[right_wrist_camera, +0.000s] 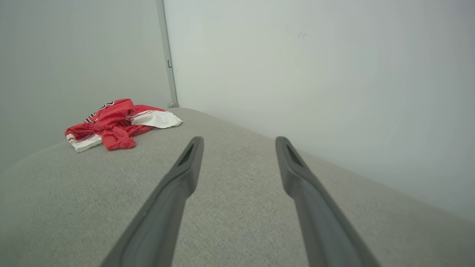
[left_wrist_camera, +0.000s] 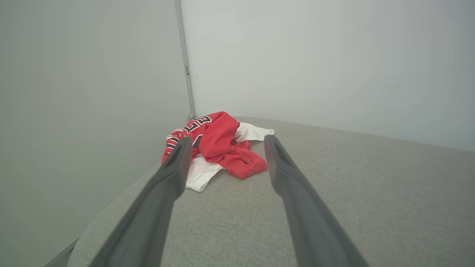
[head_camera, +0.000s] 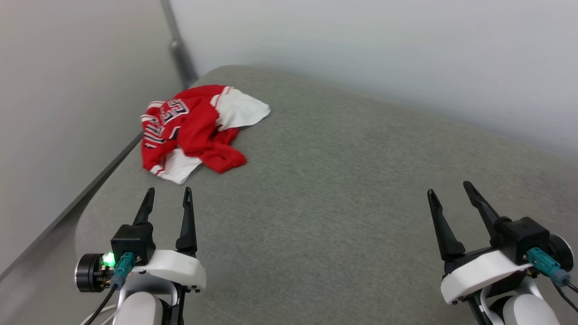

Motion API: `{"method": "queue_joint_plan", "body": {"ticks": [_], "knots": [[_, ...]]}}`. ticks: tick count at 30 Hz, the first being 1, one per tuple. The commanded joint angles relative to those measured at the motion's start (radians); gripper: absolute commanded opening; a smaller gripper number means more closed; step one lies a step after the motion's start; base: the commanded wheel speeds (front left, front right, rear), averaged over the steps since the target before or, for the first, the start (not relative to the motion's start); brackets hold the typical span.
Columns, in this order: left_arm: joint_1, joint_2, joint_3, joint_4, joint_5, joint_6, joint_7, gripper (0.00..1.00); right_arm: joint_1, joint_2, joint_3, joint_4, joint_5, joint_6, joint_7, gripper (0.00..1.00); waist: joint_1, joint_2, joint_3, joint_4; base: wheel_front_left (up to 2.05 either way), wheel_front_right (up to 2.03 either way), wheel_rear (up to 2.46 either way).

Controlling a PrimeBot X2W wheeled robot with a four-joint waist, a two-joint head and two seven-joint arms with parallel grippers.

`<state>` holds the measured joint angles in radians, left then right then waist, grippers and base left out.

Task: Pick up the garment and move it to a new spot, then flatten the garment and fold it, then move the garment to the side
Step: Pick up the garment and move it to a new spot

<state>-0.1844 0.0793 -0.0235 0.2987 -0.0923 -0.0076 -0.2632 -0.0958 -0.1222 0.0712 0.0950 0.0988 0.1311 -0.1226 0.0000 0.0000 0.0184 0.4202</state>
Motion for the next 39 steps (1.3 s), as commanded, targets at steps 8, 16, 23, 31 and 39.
{"method": "queue_joint_plan", "body": {"ticks": [8,16,23,31,39], "knots": [[0.015,-0.011,0.028,-0.015,0.001,-0.004,-0.002,1.00,-0.029,-0.004,0.026,-0.010,0.006,-0.001,0.013,1.00,0.0000,0.0000,0.018,0.111,0.00,0.00,0.00],[-0.005,-0.014,0.042,-0.014,0.009,-0.011,-0.002,1.00,-0.053,-0.021,0.044,-0.003,0.016,-0.001,0.014,1.00,0.0000,0.0000,0.037,0.115,0.00,0.00,0.00],[-0.101,-0.007,0.049,0.041,0.019,-0.024,-0.002,1.00,-0.050,-0.031,0.030,-0.042,0.003,-0.001,0.035,1.00,0.0000,0.0000,0.083,0.085,0.00,0.00,0.00],[-0.365,0.063,0.076,0.213,-0.001,-0.045,0.030,1.00,-0.117,-0.074,0.034,-0.130,0.012,-0.001,0.081,1.00,0.0000,0.0000,0.232,-0.031,0.00,0.00,0.00],[-0.642,0.218,0.091,0.357,-0.049,-0.100,0.272,1.00,-0.188,-0.108,0.033,-0.204,0.031,-0.001,0.092,1.00,0.0000,0.0000,0.406,-0.164,0.00,0.00,0.00]]}}
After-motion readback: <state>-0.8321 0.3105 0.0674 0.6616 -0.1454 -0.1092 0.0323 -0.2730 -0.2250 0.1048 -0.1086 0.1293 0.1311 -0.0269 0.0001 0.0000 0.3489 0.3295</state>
